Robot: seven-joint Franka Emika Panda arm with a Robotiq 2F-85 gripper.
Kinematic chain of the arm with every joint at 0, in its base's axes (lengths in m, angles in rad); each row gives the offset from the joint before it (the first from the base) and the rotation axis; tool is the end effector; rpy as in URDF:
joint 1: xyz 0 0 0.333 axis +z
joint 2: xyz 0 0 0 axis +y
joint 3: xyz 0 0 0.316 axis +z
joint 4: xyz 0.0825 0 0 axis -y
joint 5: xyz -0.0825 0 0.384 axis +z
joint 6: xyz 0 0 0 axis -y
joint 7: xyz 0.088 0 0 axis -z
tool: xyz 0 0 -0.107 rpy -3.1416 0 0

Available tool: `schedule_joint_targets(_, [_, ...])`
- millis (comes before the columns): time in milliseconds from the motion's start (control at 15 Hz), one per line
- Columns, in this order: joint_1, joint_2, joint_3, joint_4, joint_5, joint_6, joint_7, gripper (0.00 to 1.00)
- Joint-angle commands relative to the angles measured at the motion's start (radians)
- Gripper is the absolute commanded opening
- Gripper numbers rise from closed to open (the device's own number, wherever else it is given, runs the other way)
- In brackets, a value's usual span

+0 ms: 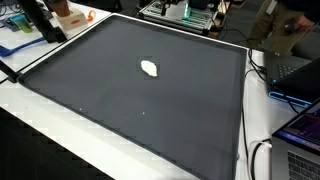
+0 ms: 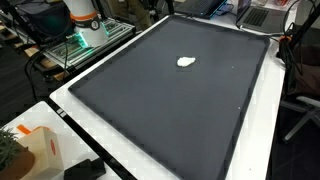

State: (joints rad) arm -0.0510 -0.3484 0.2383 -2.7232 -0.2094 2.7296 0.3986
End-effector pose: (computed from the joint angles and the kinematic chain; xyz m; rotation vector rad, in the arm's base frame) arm 0.4069 0.0818 0.3640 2.9947 -0.0498 0.5740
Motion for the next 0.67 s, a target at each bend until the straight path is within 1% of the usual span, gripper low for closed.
schedule_joint_targets(0, [0.01,0.137,-0.047,-0.03,0.011,0.23,-0.11,1.0])
schedule_joint_targets(67, [0.012,0.167,-0.055,-0.053,0.012,0.312,-0.145,1.0])
schedule_joint_targets(133, [0.038,0.213,-0.086,-0.056,-0.007,0.388,-0.168,1.0])
schedule_joint_targets(267, [0.021,0.3,-0.077,-0.055,-0.059,0.532,-0.205,1.0])
schedule_joint_targets(400, [-0.001,0.376,-0.076,-0.054,-0.101,0.598,-0.24,1.0])
schedule_joint_targets(600, [-0.031,0.467,-0.103,-0.05,-0.139,0.674,-0.265,1.0])
